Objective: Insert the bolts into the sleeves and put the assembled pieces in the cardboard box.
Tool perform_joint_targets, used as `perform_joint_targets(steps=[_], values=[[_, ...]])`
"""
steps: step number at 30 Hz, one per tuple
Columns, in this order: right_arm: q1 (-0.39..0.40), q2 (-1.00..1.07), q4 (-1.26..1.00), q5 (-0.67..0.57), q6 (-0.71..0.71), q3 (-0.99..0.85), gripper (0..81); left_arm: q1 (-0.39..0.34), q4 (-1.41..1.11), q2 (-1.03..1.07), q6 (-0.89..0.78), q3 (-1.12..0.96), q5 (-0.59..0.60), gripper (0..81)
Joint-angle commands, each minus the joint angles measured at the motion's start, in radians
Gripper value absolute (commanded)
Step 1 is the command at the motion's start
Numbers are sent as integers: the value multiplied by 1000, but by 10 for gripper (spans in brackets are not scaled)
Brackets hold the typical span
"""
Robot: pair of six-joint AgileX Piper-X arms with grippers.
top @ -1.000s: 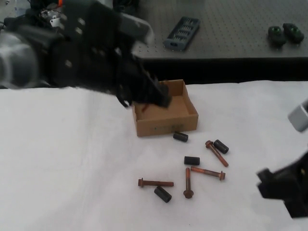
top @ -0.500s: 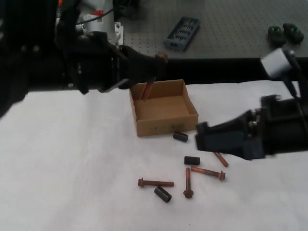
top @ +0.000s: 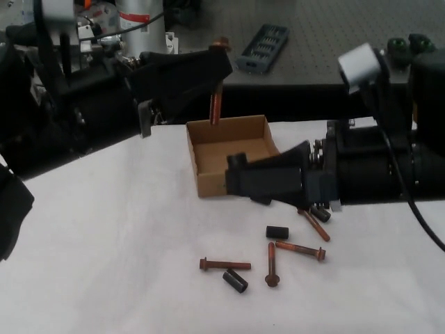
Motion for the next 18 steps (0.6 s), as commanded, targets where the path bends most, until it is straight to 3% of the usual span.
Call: perform_joint_targets(steps=[1,18], values=[[2,1,-43,-15,25,-3,27,1,-79,-15,-49,10,12,6],[2,1,-97,-19,79,-3,27,1,-86,-15,-97,10,90,6]])
